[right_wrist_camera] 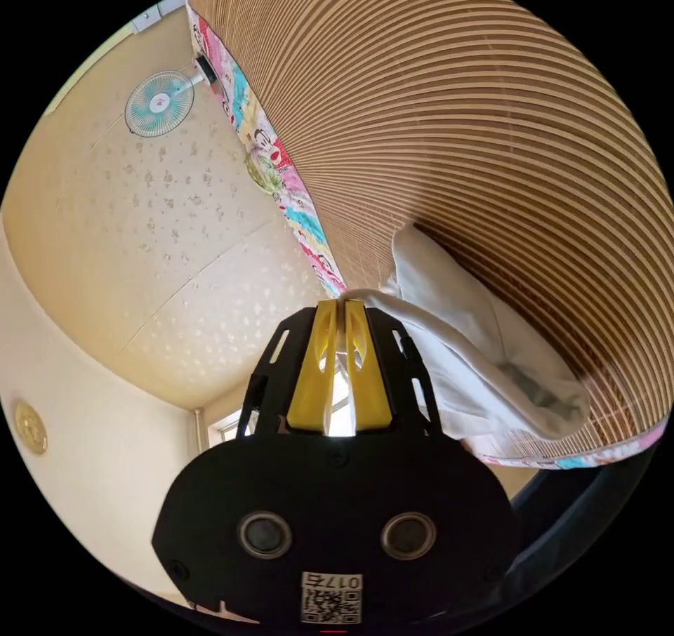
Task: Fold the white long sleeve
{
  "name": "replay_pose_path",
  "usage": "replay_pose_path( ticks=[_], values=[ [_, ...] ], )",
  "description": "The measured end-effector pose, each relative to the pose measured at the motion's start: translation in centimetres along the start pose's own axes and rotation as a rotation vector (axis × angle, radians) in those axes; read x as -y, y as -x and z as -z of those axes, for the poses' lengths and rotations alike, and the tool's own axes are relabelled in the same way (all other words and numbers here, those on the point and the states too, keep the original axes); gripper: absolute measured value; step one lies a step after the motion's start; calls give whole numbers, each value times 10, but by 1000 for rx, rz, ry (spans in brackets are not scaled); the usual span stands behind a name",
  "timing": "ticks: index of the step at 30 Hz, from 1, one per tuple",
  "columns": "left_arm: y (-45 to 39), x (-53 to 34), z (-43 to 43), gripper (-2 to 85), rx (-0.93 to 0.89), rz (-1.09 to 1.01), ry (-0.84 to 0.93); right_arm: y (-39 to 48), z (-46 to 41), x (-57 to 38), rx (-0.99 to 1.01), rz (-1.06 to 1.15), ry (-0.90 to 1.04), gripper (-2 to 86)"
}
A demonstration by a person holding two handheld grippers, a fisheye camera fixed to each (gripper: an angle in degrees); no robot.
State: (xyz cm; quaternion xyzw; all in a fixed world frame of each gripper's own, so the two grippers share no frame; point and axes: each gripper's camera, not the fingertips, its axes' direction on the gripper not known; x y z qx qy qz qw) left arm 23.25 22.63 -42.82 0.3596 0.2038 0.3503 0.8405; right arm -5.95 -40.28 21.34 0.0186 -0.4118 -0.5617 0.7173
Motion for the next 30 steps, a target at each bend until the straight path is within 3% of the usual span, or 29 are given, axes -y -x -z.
replay_pose_path(
  ticks=[5, 8, 10, 13, 19, 24, 26, 28, 30],
  values=[
    [-9, 57, -56, 44, 144, -64, 20, -5, -28, 25, -11, 2, -104, 47],
    [-17, 61, -58, 78, 209, -181, 17, 15, -24, 19, -34, 164, -122, 68],
    [-22, 50, -45, 100, 252, -257, -29, 39, -35, 7, -256, 303, 22, 80],
    [-11, 21, -40, 158, 405, -333, 77, 52, -64, -36, -601, 475, 207, 97],
    [55, -50, -68, 213, 659, -402, 342, 14, -155, -128, -789, 580, 530, 129],
    [84, -71, -109, 143, 705, -442, 495, 2, -279, -192, -924, 701, 729, 167],
    [83, -82, -125, 77, 791, -486, 493, -5, -332, -212, -1034, 733, 806, 183],
    [71, -94, -135, 53, 778, -546, 495, -27, -400, -234, -1273, 727, 955, 216],
    [54, -112, -146, 51, 803, -610, 469, -40, -438, -254, -1390, 762, 1036, 246]
  ],
)
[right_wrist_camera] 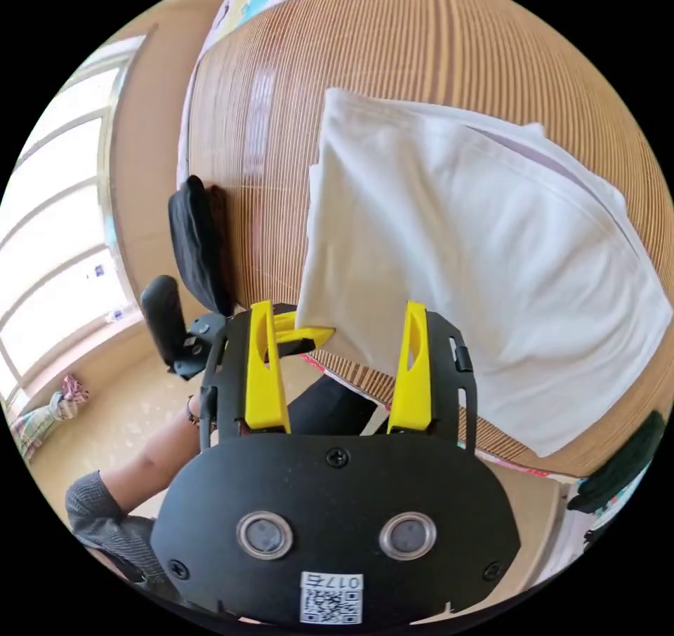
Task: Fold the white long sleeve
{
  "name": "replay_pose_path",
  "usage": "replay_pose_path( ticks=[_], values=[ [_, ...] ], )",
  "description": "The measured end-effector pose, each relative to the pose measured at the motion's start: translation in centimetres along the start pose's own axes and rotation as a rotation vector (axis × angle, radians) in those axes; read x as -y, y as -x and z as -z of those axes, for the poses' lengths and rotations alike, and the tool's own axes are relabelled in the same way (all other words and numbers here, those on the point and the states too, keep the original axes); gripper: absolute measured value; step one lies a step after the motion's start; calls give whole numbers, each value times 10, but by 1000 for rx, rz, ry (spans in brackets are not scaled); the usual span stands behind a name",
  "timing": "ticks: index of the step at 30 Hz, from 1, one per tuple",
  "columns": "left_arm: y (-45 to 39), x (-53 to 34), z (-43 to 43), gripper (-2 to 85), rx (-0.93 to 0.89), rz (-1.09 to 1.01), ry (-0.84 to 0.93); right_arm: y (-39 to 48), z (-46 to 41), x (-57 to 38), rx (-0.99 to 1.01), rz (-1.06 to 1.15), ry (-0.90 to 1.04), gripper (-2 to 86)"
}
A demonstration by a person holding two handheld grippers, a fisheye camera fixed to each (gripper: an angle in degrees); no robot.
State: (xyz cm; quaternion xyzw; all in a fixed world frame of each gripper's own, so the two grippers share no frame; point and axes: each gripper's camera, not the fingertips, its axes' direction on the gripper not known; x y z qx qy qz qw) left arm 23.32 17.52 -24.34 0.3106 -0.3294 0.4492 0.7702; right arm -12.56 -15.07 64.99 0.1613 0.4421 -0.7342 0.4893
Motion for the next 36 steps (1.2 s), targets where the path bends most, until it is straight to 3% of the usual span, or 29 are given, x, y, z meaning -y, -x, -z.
replay_pose_path(
  ticks=[3, 4, 6, 7, 8, 11, 13, 16, 22, 27, 30, 36],
  values=[
    [-51, -3, 0, 50, 112, -49, -24, 43, -21, 30, -324, 18, 140, 236],
    [-72, -4, -1, 50, 145, -77, -41, 52, -35, 35, -477, 29, 220, 193],
    [-97, -8, -4, 50, 207, -113, -69, 62, -43, 29, -631, 100, 246, 134],
    [-107, -10, -6, 51, 249, -113, -79, 59, -32, 18, -611, 123, 197, 110],
    [-115, -15, -5, 51, 258, -123, -110, 55, -23, 11, -571, 130, 166, 105],
    [-125, -32, 11, 72, 168, -184, -237, 0, 45, -51, -199, 124, -76, 95],
    [-120, -39, 15, 93, 60, -207, -258, -73, 89, -122, 120, 139, -297, 93],
    [-104, -36, 2, 125, -52, -194, -209, -166, 113, -209, 334, 144, -492, 91],
    [-83, 5, -72, 161, -160, -117, -120, -310, 81, -297, 354, -139, -530, 116],
    [-75, 58, -163, 186, -231, -29, -42, -360, 58, -337, 430, -316, -597, 195],
    [-67, 86, -215, 213, -251, 46, -29, -371, 41, -343, 611, -260, -618, 239],
    [-66, 143, -304, 217, -292, 83, 34, -345, 9, -312, 765, -95, -486, 226]
  ],
)
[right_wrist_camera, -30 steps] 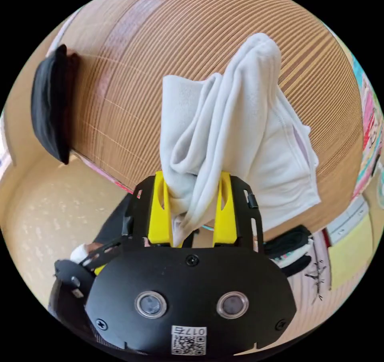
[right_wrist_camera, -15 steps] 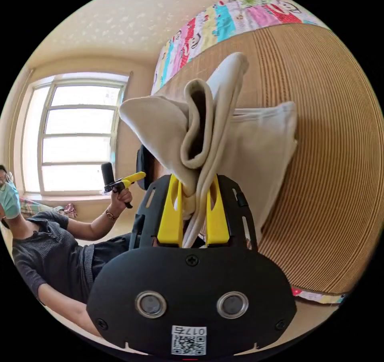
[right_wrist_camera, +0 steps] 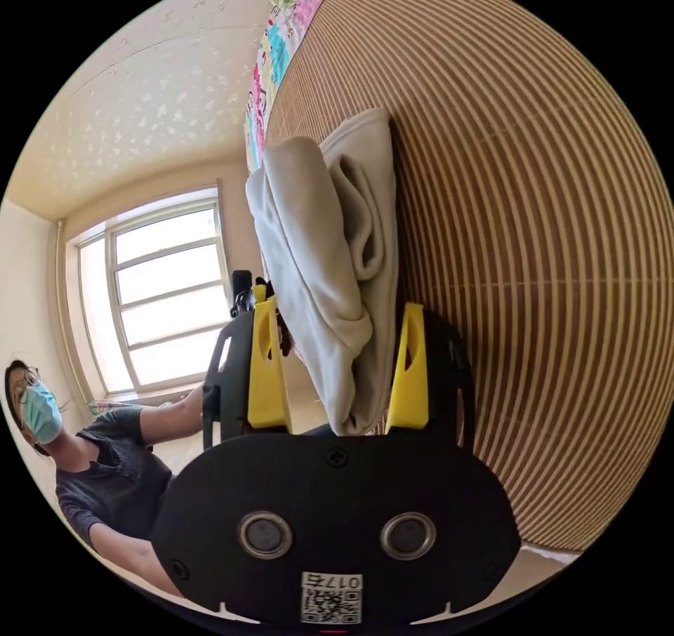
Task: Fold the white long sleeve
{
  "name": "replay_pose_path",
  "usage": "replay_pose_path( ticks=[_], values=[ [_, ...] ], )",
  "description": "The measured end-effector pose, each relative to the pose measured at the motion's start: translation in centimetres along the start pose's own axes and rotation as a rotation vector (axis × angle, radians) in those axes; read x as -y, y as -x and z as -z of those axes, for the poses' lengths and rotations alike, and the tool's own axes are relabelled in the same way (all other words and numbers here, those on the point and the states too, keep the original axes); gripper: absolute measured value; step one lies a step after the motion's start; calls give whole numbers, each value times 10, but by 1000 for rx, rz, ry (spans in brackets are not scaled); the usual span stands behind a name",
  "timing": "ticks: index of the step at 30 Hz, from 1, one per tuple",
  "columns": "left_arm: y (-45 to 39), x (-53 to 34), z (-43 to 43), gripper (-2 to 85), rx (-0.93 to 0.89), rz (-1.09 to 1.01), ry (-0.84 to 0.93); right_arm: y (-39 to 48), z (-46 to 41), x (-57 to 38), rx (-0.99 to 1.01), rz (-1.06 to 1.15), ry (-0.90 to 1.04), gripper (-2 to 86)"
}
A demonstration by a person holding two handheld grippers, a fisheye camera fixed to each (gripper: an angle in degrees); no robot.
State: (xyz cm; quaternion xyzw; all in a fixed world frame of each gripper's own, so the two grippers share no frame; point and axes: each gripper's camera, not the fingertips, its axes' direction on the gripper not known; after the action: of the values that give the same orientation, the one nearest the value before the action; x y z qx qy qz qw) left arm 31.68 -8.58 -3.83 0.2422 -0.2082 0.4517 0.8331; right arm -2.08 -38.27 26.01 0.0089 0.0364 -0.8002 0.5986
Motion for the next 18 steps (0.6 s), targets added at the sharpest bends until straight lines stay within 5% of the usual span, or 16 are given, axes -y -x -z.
replay_pose_path(
  ticks=[8, 18],
  values=[
    [-38, 1, -92, 135, -43, 8, 173, 37, -15, -45, 137, 15, 204, 127],
    [-255, -39, -295, 135, -189, -247, 192, 202, 211, -230, -16, 272, 80, 115]
  ],
)
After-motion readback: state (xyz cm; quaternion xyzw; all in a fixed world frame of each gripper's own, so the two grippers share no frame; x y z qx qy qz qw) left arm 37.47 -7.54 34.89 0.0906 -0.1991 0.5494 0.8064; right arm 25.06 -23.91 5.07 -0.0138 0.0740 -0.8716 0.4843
